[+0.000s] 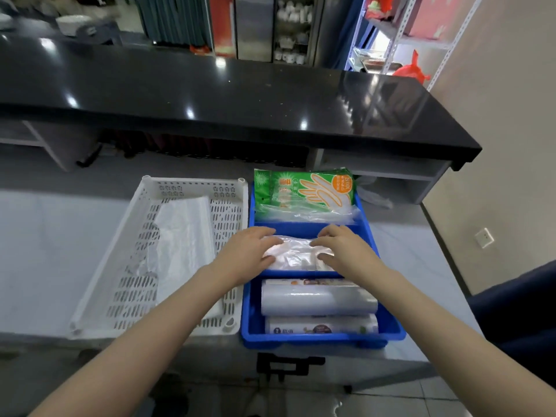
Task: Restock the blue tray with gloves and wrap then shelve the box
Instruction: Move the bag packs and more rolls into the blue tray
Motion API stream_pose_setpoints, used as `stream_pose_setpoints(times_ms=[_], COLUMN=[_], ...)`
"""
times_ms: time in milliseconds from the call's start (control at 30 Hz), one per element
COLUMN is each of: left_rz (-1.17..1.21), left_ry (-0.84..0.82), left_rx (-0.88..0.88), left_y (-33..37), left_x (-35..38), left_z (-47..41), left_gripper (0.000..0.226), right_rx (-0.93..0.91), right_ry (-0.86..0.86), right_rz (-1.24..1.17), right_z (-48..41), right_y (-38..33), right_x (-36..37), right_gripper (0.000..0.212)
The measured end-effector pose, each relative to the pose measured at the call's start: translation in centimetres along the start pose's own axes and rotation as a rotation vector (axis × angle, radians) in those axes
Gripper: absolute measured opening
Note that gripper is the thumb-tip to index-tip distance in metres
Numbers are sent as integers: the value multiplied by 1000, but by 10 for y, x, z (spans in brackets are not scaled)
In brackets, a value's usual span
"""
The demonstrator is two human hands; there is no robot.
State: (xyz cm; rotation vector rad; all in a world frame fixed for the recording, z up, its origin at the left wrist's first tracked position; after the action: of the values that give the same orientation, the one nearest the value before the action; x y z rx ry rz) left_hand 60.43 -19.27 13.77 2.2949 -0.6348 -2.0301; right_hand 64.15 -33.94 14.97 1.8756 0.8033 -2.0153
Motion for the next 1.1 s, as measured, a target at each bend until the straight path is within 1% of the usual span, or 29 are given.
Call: stream_pose_setpoints(times_ms=[100,200,300,367,500,600,700,800,933,1000,1100], left_rz=[153,190,204,176,164,197,336,496,642,704,733], left_ry=[213,433,639,683,682,646,617,484,335,285,242], left_rx=[-181,-408,-653,-815,-1182,-1428,-1596,-1712,-1809,-1857,-1906], left_y=[-20,-52,-82,-97,-115,-119,-123,-134,-156,-168,-196], left_x=[-48,-86,-109,-110,-80,-38,18,83,155,184,218], left_z=[48,133,245,326,488,583,650,691,725,740,758], left_gripper=[30,19,15,15,17,16,19,24,40,47,51], right_rx=[-151,-367,-612,-773,-981,-1017,-1020,-1024,-1016,-1013,-1004], right_ry=[86,128,85,22,-113,-237,-371,-448,-552,-629,-711], right_rz=[-93,-233,-304,-311,-233,-163,-99,-21,68,120,184], right_z=[11,34,67,90,126,136,140,140,141,145,145], right_y=[-61,-151,-247,-305,-390,-429,-459,-489,-528,-543,-561], right_x=[-15,-20,-5,15,75,130,191,254,342,386,446], right_gripper=[31,28,26,25,25,28,34,42,46,47,51])
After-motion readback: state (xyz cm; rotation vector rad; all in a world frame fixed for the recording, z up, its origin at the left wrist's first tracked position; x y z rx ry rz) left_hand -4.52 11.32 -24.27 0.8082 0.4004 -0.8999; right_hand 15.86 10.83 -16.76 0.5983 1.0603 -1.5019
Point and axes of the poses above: each hand's wrist, its own z-axis away from the middle knuckle, its own x-axis out of the palm, y = z × x, the point moved 10 cm from there along -z, towards the middle knuckle, and after that the axes turned 5 degrees about y, right-handed, at the moved point
